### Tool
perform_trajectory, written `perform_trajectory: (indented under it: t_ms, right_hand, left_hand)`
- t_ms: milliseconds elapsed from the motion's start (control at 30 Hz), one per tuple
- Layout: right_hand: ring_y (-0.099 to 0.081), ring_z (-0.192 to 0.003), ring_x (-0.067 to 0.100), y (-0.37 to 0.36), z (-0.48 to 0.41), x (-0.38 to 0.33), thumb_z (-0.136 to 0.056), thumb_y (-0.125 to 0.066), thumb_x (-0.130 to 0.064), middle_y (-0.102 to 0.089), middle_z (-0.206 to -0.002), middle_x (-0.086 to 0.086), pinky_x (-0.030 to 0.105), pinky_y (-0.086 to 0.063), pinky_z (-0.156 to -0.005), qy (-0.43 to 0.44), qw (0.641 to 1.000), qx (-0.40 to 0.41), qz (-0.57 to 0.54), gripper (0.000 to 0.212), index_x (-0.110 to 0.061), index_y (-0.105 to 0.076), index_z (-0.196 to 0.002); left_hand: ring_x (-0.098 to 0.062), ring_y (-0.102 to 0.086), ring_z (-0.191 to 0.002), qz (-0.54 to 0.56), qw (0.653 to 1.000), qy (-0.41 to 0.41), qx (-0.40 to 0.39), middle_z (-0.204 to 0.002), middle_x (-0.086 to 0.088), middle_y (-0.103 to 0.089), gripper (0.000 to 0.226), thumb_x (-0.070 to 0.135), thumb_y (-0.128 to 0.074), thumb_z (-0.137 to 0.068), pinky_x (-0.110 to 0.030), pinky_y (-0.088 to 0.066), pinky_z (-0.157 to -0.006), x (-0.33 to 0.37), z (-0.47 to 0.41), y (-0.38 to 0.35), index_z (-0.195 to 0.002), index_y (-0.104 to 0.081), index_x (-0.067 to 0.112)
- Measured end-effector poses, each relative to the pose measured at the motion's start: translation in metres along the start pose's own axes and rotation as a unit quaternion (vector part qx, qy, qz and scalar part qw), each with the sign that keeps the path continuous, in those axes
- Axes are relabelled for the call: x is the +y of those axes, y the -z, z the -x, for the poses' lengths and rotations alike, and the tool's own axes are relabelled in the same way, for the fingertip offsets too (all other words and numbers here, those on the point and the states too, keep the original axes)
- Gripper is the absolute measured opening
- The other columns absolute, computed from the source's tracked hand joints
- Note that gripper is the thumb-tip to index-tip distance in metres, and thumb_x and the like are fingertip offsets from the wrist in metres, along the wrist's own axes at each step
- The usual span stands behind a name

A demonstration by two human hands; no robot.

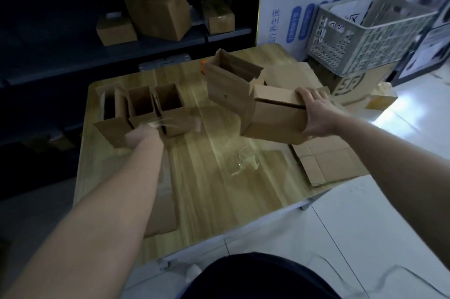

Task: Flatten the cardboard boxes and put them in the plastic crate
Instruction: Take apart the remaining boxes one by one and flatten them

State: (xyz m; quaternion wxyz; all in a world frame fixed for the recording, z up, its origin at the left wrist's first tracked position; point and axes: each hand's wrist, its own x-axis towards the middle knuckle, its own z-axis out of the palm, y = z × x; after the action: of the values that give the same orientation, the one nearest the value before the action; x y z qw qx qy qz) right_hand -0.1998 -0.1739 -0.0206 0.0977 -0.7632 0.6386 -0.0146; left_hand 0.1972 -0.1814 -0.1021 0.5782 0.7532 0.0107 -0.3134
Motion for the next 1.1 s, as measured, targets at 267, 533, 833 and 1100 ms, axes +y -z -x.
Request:
perform_trajectory:
  t_ms: [267,533,833,1100]
  right_hand:
    - [-0.019,-0.132,0.029,0.0,-0.001,0.0,-0.055,-0.083,-0.04,-0.021,-0.146,0.001,0.051,-0.038,-0.099,0.005,0.997,0.082,-0.008,0.114,-0.023,-0.012,-0.143]
    - [-0.016,-0.134,0.028,-0.002,0.015,0.034,-0.053,-0.085,-0.042,-0.019,-0.147,-0.001,0.055,-0.034,-0.104,-0.009,0.996,0.083,-0.003,0.118,-0.028,-0.01,-0.143]
    - [-0.015,-0.137,0.029,-0.009,0.007,0.018,-0.06,-0.083,-0.042,-0.02,-0.149,0.002,0.052,-0.032,-0.107,0.005,0.997,0.069,-0.03,0.115,-0.024,-0.009,-0.146]
    - [-0.016,-0.136,0.028,-0.016,-0.006,-0.024,-0.059,-0.085,-0.035,-0.019,-0.149,0.002,0.051,-0.034,-0.107,0.052,0.997,0.055,-0.03,0.118,-0.023,-0.009,-0.147]
  left_hand:
    - [-0.017,-0.054,-0.072,-0.183,0.91,-0.277,-0.249,-0.073,-0.003,-0.058,0.015,-0.001,-0.058,-0.085,-0.01,-0.037,-0.055,-0.066,0.104,-0.047,-0.075,-0.057,0.01]
    - [-0.023,-0.059,-0.082,-0.397,0.763,-0.31,-0.406,-0.082,-0.007,-0.063,0.015,0.003,-0.056,-0.086,-0.017,-0.033,-0.06,-0.156,0.136,-0.065,-0.075,-0.066,0.007]
    - [-0.023,-0.027,-0.14,-0.672,0.469,-0.286,-0.497,-0.154,0.001,-0.027,0.042,0.018,-0.035,-0.1,-0.041,-0.023,-0.113,-0.149,0.14,-0.066,-0.139,-0.045,0.027]
    - [-0.018,-0.057,-0.096,-0.537,0.622,-0.243,-0.515,-0.097,-0.004,-0.063,0.016,0.015,-0.053,-0.093,-0.018,-0.04,-0.069,-0.121,0.124,-0.035,-0.096,-0.068,0.011]
